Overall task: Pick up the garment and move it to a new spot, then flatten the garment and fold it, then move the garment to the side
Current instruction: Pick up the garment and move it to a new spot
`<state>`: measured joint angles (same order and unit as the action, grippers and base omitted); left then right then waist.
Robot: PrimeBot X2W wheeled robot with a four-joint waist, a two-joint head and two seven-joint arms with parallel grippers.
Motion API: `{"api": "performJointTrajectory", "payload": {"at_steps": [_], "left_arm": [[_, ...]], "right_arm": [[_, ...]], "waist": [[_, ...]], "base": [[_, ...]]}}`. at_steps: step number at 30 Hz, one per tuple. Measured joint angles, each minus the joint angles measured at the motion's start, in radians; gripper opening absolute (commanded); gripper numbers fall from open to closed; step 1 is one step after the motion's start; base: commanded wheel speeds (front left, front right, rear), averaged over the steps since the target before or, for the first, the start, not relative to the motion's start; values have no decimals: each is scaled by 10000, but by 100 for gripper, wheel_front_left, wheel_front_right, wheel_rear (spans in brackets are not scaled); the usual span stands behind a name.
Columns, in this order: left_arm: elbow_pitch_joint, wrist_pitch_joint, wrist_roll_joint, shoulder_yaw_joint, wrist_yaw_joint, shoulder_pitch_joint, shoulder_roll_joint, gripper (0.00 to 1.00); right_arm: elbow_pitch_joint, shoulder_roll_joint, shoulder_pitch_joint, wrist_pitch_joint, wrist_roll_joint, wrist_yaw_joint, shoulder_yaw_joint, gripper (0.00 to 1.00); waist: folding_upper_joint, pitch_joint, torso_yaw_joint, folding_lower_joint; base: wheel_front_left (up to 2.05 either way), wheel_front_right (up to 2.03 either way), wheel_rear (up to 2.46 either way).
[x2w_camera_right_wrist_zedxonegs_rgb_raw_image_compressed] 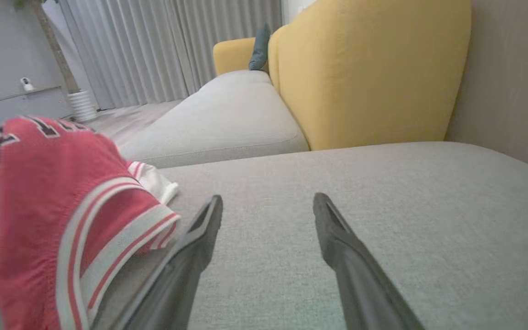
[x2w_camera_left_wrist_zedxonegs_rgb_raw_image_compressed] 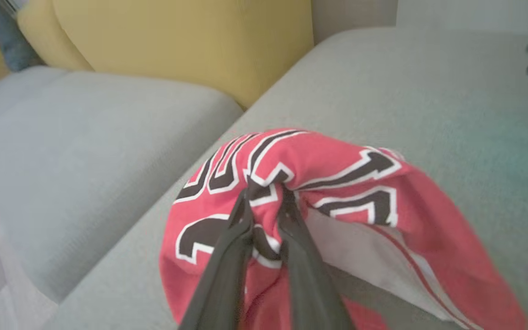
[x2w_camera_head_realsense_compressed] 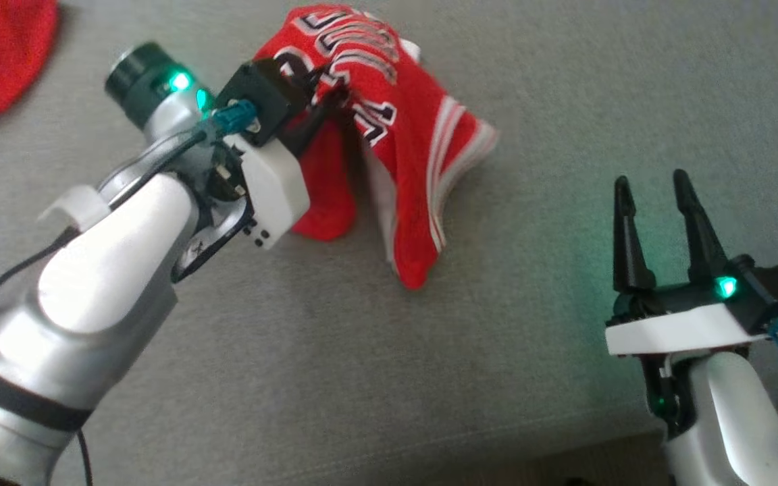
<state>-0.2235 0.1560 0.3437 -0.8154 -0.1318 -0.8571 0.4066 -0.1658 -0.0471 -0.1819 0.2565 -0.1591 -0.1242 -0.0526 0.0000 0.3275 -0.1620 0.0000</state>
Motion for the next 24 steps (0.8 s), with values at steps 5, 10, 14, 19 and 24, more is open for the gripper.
{"api": "performJointTrajectory", "payload": {"at_steps": [5, 10, 14, 19, 24], "left_arm": [[-1839, -834, 4, 77, 370, 31, -441, 0], [-3333, -1883, -105, 203, 913, -137, -1172, 0], [-4249, -2961, -186, 267, 1283, -250, -1586, 100], [-4836, -3731, -173, 288, 1244, -300, -1964, 100], [-4805, -4023, -27, 525, 1246, -179, -2203, 100]], "right_arm": [[102, 8, -294, 0, -186, 0, -186, 100], [155, 8, -357, 0, -268, 0, -322, 100], [157, 8, -357, 0, -272, 0, -366, 100], [161, 8, -357, 0, -249, 0, -343, 100], [148, 8, -352, 0, -136, 0, -318, 100]], "waist": [[0, 588, -570, 0], [0, 1099, -949, 1], [0, 1237, -1009, 1], [0, 1096, -713, 1], [0, 738, -353, 1]], "base": [[0, 0, 0], [0, 0, 0], [0, 0, 0], [0, 0, 0], [0, 0, 0]]}}
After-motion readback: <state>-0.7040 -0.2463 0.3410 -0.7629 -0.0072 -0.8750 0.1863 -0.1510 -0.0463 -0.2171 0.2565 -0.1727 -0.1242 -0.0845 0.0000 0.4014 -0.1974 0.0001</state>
